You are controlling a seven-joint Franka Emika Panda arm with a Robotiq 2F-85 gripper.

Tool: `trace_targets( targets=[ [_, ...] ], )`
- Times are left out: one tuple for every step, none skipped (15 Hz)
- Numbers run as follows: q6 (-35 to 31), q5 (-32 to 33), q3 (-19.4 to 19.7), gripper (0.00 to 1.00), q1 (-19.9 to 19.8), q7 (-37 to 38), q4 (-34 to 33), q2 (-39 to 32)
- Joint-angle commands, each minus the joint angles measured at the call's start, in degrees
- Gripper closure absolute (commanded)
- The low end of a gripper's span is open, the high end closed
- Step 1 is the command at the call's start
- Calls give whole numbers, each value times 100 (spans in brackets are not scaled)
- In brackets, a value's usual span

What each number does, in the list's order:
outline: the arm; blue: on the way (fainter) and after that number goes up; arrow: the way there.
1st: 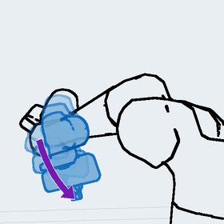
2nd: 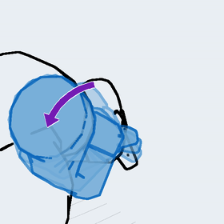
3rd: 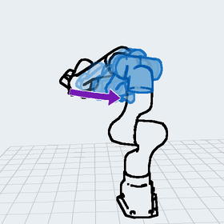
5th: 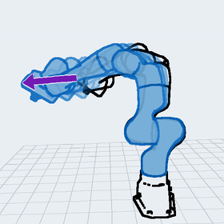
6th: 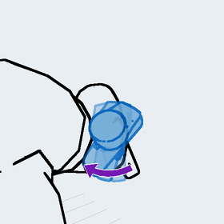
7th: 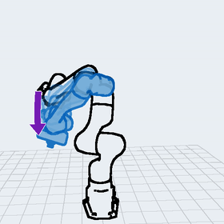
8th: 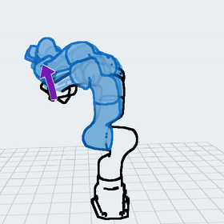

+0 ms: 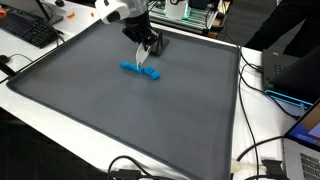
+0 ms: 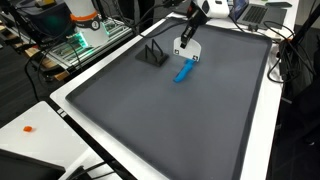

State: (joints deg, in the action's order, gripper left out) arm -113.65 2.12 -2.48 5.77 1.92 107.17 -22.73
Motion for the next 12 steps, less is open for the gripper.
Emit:
trace_targets(
  targets=[
    [34, 161, 28, 99, -20, 29, 57, 138],
    [10, 201, 38, 99, -18, 36, 35, 123],
    [-20, 223, 44, 99, -22, 33, 4, 91],
    [-47, 250, 53, 99, -21, 42, -18, 66],
    [-72, 261, 57, 99, -25, 38, -34, 45],
    [-113, 278, 66, 99, -24, 56, -53, 17],
    [-132, 287, 73, 99, -25, 58, -75, -9],
    [-162, 289, 77, 99, -26, 58, -96, -40],
    [-202, 292, 83, 99, -26, 64, -107, -61],
    [-223, 293, 89, 99, -26, 66, -123, -89],
    [-257, 299, 95, 99, -25, 66, -141, -124],
    [-279, 315, 106, 99, -18, 85, -155, -155]
  ],
)
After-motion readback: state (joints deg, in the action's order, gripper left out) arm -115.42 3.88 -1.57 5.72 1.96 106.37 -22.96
